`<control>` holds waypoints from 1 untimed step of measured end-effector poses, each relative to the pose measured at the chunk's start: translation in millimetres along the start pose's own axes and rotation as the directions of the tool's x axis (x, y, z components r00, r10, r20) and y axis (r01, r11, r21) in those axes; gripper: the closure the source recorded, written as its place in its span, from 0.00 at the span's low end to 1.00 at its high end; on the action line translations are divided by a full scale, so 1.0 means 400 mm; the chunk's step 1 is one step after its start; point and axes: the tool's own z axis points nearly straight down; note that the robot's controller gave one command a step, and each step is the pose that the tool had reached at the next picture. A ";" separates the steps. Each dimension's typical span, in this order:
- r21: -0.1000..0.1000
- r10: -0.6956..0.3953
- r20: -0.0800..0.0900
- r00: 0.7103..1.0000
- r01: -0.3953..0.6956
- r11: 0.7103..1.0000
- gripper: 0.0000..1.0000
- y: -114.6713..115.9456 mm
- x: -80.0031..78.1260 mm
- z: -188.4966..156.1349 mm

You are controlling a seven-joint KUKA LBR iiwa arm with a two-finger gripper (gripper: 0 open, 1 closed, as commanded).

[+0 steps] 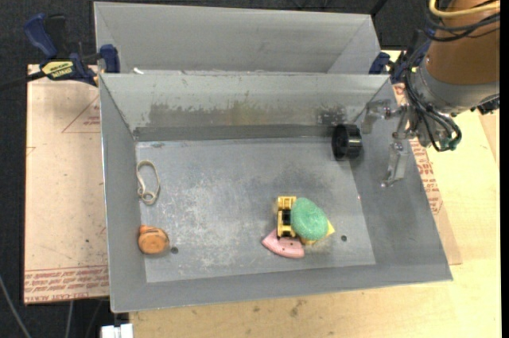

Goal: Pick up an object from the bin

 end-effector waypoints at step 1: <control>0.001 -0.003 0.007 1.000 0.003 1.000 0.00 0.002 -0.003 -0.012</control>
Offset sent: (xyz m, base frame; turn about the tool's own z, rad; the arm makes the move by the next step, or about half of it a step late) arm -0.0720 0.0612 -0.1539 0.1055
